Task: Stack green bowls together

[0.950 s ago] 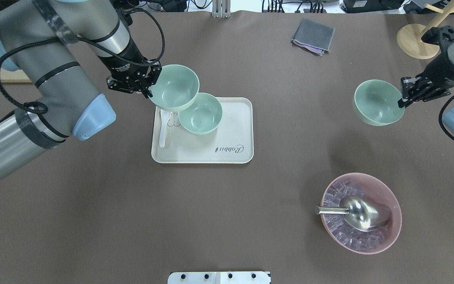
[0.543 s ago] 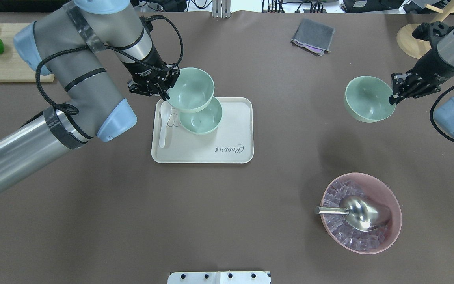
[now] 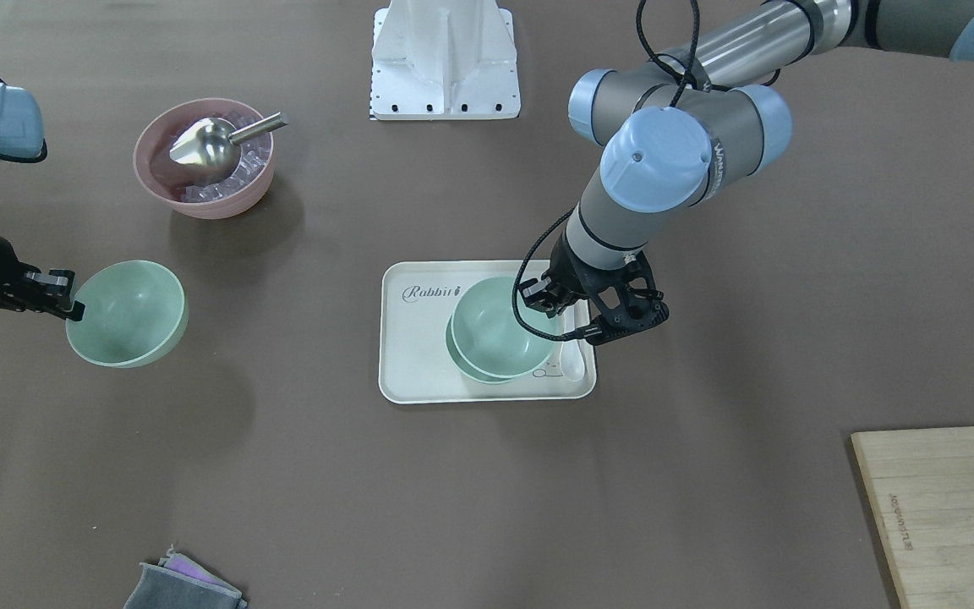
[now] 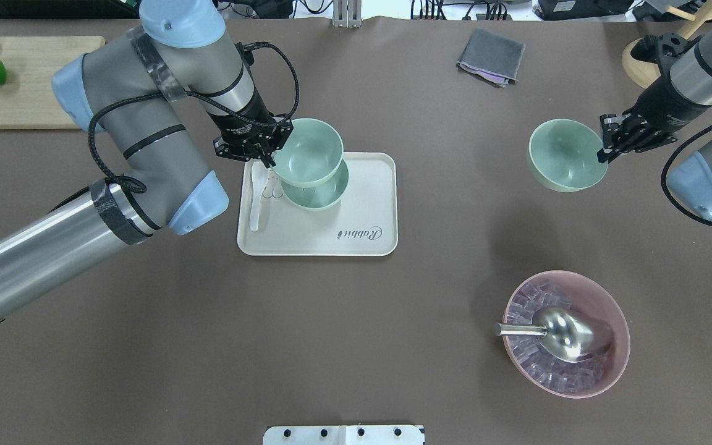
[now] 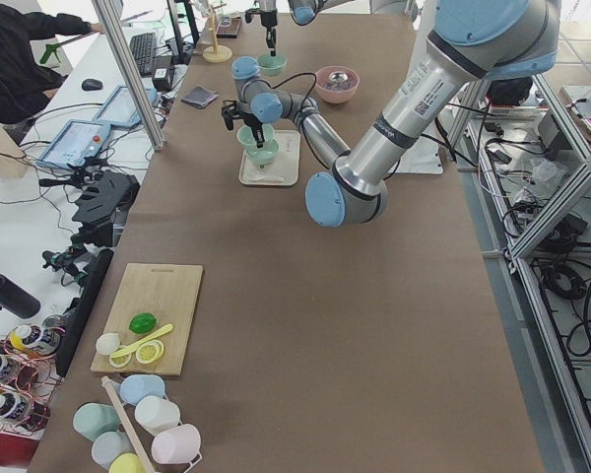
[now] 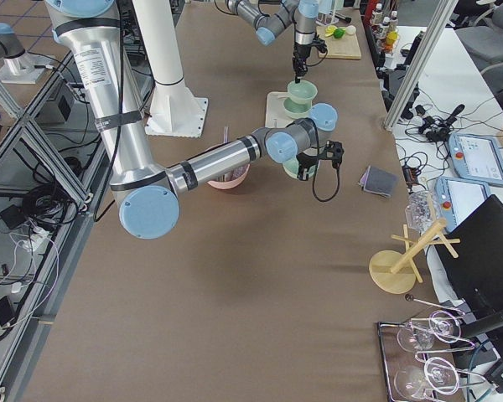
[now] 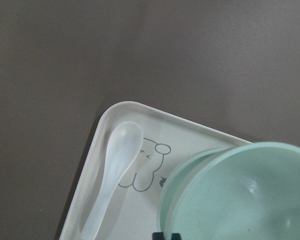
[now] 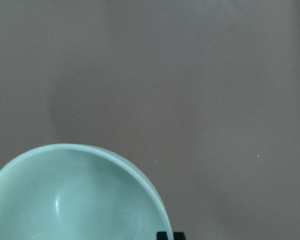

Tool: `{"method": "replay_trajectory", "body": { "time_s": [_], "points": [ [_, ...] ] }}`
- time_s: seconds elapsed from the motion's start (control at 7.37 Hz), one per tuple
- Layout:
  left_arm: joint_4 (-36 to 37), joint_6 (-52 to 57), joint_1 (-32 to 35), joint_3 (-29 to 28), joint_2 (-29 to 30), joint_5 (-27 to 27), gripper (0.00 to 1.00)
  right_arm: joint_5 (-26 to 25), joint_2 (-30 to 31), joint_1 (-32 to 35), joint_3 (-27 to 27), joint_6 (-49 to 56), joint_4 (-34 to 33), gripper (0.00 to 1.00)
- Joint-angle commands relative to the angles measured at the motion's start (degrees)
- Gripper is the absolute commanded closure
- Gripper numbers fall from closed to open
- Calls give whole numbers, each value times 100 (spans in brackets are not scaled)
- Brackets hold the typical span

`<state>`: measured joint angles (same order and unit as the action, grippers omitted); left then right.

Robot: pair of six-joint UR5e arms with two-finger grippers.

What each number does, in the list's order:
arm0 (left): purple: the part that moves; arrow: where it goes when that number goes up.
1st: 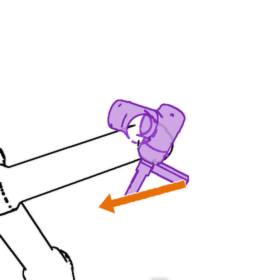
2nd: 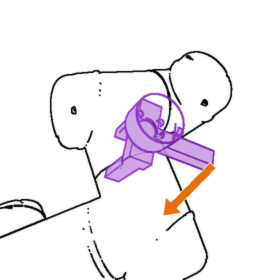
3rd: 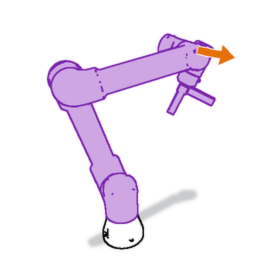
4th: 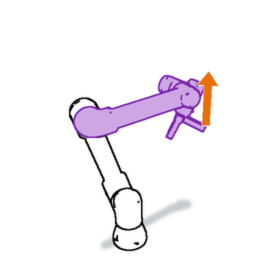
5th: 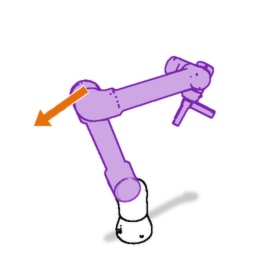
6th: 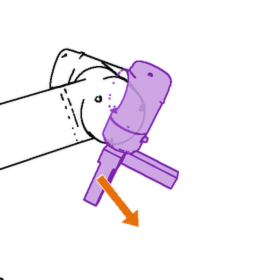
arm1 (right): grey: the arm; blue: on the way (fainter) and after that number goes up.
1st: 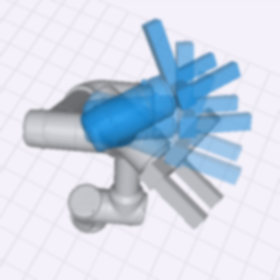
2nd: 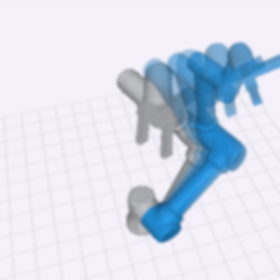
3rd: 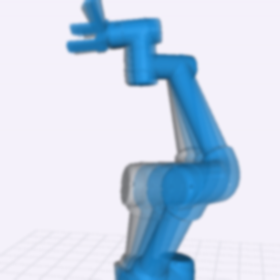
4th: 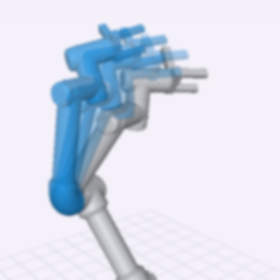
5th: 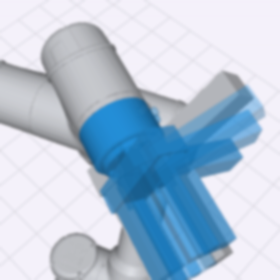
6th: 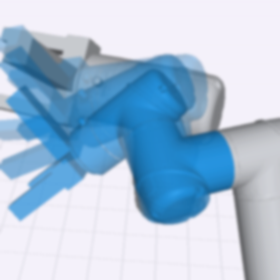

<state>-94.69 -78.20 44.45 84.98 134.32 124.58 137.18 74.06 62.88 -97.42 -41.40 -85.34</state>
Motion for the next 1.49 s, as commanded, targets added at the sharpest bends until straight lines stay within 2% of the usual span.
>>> {"method": "replay_trajectory", "body": {
  "time_s": [0.0,0.27,1.36],
  "points": [
    [-94,-125,-103,-69,24,-13,100,-33,-59,-39,12,0,-8,100],
    [-365,-134,-130,-261,24,-13,100,-51,-59,-48,12,0,-9,100],
    [-419,-142,-174,-324,7,-100,100,-51,-147,-83,12,0,-9,100]
  ]
}}
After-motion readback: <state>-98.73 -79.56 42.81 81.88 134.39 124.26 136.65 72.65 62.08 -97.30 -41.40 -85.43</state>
